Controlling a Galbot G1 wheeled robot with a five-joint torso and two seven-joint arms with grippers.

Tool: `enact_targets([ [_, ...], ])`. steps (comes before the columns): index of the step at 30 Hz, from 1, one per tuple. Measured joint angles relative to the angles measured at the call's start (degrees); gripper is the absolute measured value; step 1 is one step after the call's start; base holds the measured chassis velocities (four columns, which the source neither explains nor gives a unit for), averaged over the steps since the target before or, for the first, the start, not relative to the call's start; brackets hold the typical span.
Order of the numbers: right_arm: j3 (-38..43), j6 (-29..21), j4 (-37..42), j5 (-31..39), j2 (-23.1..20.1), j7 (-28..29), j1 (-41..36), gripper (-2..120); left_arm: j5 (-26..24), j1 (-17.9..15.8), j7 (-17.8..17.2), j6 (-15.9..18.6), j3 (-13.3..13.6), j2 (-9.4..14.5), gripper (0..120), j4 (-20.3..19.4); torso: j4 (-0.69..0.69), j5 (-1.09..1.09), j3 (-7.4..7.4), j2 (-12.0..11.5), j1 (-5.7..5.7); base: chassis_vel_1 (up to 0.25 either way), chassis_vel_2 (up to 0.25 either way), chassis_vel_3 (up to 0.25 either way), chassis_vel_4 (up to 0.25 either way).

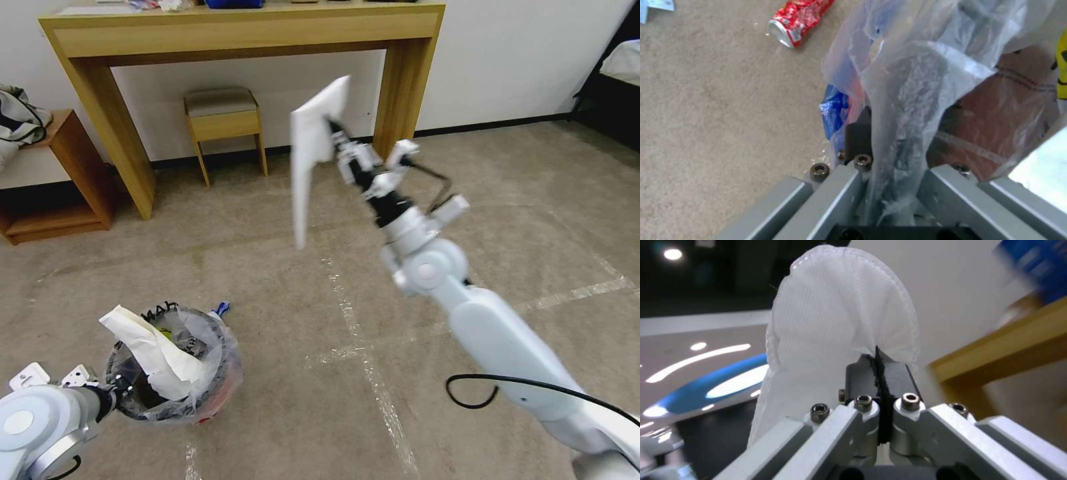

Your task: Pick up the trash bin and place the garbage on the floor into it.

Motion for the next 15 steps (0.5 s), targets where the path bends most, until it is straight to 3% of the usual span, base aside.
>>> enact_targets([
  [5,-6.7,0.1,-4.0,-2.2,7.7,-0.2,2.3,0,-0.1,-0.6,0.0,-0.1,0.4,-0.1,0,0.4,0.02,0.0,0.0,0.0,0.0,0.0,0.0,0.0,0.0],
  [9,-8.7,0.1,-5.4,-2.8,9.2,-0.3,3.0,0,-0.2,-0.8,0.0,-0.1,0.6,-0.2,0,0.5,0.01,-0.01,-0.01,0.0,0.0,0.0,0.0,0.0,0.0],
  [15,-15.9,1.1,-13.3,-7.1,14.9,-1.3,3.3,0,-0.2,-1.3,-0.1,-0.1,0.9,-0.5,0,0.7,-0.01,0.0,-0.01,0.0,0.0,0.0,0.0,0.0,0.0],
])
